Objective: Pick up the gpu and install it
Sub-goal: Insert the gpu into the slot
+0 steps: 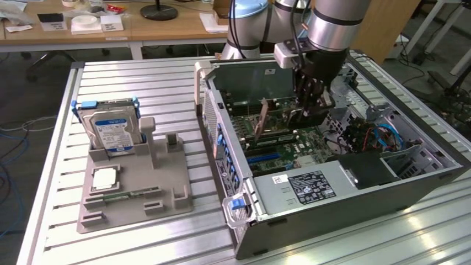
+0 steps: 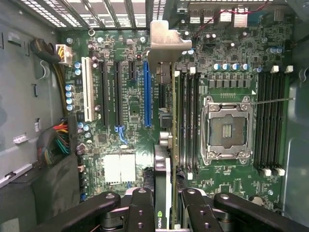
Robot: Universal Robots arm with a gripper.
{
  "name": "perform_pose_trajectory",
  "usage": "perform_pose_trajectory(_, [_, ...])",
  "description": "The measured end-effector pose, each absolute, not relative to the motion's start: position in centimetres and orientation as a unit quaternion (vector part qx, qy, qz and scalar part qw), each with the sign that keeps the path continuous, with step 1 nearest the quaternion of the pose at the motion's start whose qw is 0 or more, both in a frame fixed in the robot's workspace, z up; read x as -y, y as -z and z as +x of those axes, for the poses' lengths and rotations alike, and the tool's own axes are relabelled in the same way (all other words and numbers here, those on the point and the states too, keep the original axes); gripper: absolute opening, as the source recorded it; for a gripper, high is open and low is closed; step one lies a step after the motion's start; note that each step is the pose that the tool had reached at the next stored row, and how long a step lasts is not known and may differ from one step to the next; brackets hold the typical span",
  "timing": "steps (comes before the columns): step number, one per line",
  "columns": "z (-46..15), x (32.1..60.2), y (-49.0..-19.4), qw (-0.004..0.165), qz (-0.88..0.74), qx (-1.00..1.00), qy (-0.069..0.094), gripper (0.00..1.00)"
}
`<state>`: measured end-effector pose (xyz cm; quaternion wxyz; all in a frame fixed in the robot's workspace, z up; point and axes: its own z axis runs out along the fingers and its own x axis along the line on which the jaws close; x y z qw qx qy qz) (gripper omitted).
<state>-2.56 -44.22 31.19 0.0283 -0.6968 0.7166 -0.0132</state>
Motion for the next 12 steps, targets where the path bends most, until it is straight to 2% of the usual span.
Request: perform_pose_trajectory(12, [-2.56,44.22,-30.91,0.028,-0.697,-0.717,0.013,0.27])
